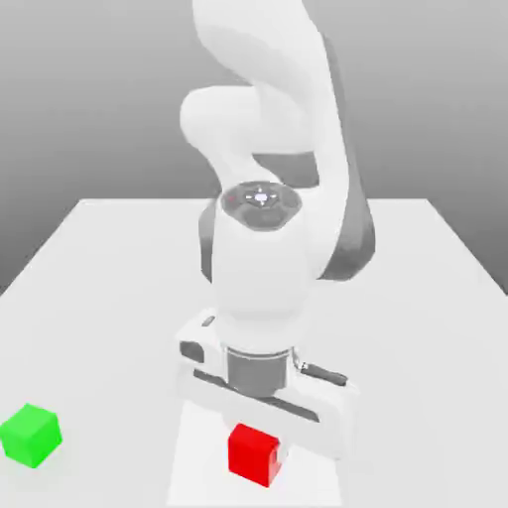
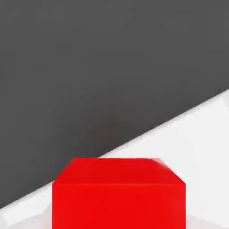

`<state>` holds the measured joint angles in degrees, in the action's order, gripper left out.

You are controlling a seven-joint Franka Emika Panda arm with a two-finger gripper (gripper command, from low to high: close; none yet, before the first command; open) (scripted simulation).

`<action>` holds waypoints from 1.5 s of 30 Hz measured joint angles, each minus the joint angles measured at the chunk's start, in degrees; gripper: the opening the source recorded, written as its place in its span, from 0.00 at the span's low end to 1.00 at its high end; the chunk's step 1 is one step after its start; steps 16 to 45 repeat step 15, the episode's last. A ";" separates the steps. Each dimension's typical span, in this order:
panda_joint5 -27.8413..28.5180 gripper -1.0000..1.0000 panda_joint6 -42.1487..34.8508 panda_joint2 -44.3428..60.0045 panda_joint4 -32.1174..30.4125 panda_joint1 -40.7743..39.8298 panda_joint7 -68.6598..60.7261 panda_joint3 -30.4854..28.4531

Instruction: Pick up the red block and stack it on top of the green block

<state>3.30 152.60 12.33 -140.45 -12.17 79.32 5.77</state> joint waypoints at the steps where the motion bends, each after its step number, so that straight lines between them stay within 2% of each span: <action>1: -0.66 0.00 -0.57 -0.43 0.15 -1.37 1.09 -1.50; 7: -4.70 0.00 -3.14 -2.30 1.02 -10.06 7.96 -10.76; 10: -7.88 0.00 0.44 3.01 2.62 -13.84 9.45 -13.42; 11: -8.67 1.00 2.24 5.07 2.86 -14.47 9.22 -13.26; 45: -8.67 1.00 2.24 5.07 2.86 -14.47 9.22 -13.26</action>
